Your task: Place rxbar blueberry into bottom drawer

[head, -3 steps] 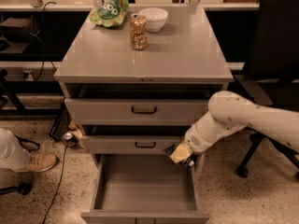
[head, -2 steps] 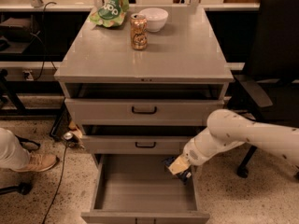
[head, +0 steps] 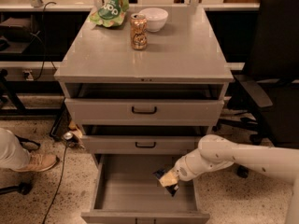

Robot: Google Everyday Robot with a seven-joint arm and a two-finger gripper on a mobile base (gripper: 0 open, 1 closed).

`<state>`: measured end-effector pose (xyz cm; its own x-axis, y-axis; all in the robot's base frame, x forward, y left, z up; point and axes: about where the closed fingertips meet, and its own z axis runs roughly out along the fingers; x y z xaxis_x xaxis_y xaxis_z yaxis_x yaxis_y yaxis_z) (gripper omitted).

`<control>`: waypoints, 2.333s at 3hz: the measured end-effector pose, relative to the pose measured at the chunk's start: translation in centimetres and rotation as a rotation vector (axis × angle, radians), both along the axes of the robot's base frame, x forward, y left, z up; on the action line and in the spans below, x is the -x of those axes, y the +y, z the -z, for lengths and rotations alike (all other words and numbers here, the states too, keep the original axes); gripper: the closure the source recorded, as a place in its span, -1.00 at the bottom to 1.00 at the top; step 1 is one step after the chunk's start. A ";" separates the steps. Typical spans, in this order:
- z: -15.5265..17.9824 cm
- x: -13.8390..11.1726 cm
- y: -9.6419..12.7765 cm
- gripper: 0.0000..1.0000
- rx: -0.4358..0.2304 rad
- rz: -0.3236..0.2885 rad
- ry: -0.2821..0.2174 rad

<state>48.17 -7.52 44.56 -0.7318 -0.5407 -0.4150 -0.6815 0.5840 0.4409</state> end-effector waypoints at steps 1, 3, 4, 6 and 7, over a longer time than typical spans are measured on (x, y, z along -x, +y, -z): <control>5.6 -0.6 1.9 1.00 -0.071 0.042 -0.010; 8.9 -1.8 1.5 1.00 -0.065 0.063 -0.066; 12.6 -3.1 1.3 1.00 -0.052 0.076 -0.147; 17.6 -5.8 2.8 0.71 -0.036 0.113 -0.211; 19.4 -7.1 3.3 0.24 -0.031 0.121 -0.182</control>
Offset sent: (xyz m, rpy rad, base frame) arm 0.0095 0.0154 -0.0438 0.0601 -0.0176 -0.0350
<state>55.27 -4.18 25.19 -0.7022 -0.4381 -0.5613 -0.6772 0.6546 0.3361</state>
